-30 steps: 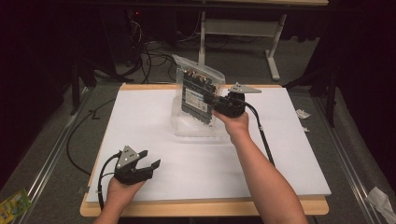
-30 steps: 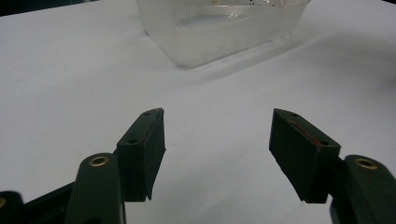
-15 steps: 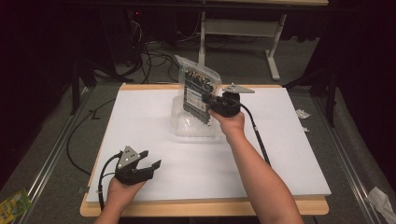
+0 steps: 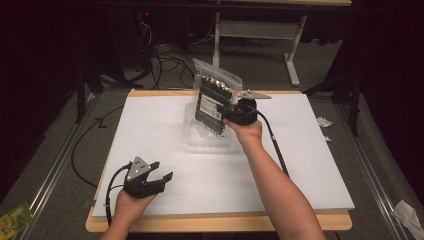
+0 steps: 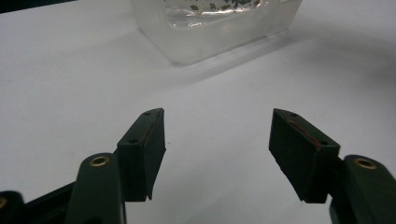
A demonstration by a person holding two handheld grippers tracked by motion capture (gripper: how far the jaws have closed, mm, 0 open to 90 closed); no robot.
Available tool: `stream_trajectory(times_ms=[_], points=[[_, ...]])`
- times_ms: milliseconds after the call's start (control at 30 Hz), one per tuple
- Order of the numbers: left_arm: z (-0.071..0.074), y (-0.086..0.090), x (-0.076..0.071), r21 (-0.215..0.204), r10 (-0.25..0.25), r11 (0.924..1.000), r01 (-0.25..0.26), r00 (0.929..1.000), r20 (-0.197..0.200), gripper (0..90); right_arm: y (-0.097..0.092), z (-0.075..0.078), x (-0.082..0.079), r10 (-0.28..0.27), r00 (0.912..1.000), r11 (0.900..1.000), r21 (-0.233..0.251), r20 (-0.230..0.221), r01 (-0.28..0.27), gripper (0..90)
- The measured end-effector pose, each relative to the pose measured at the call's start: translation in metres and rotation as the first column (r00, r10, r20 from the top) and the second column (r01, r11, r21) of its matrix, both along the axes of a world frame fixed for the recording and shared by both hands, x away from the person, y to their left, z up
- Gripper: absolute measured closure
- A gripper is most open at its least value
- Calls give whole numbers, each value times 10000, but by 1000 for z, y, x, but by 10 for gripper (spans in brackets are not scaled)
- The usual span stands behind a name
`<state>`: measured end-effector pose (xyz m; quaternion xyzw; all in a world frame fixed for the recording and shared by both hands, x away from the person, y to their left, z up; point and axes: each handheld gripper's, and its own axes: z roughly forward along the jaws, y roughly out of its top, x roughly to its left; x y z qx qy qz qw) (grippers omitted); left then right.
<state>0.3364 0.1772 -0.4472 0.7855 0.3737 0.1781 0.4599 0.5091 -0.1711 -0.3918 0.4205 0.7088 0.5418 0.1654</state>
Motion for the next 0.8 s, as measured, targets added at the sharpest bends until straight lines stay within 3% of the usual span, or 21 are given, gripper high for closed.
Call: stream_trajectory(times_ms=[133, 400, 800], points=[[-1, 0, 1, -50, -8, 10000, 7, 10000, -47, 366, -6, 0, 3, -262, 9990, 9996, 58, -349, 264, 554], [-1, 1, 1, -58, -50, 10000, 50, 9999, -92, 367, -17, 3, 4, -661, 9967, 9977, 82, -475, 666, 441], [-1, 1, 0, -42, -81, 10000, 80, 9999, -83, 370, -36, 1, 0, -1020, 9935, 9946, 130, -503, 1028, 434]])
